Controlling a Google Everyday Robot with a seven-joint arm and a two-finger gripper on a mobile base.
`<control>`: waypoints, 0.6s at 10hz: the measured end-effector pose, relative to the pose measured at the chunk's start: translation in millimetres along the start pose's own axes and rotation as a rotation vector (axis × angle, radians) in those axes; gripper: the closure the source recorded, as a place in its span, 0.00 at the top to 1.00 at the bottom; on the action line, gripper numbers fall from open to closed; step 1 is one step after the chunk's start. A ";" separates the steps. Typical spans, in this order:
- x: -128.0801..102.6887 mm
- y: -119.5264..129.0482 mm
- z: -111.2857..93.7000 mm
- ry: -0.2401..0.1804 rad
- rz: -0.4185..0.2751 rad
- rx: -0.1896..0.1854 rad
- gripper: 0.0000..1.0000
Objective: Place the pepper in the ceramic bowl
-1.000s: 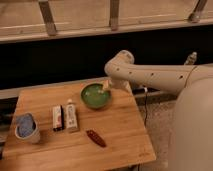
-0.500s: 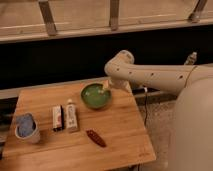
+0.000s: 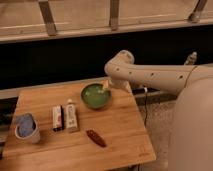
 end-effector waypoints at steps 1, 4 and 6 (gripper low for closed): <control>0.7 -0.1 1.3 0.002 0.000 0.000 0.80; -0.5 0.7 0.2 0.001 -0.004 -0.002 0.80; 3.9 14.9 -3.3 0.003 -0.078 -0.010 0.80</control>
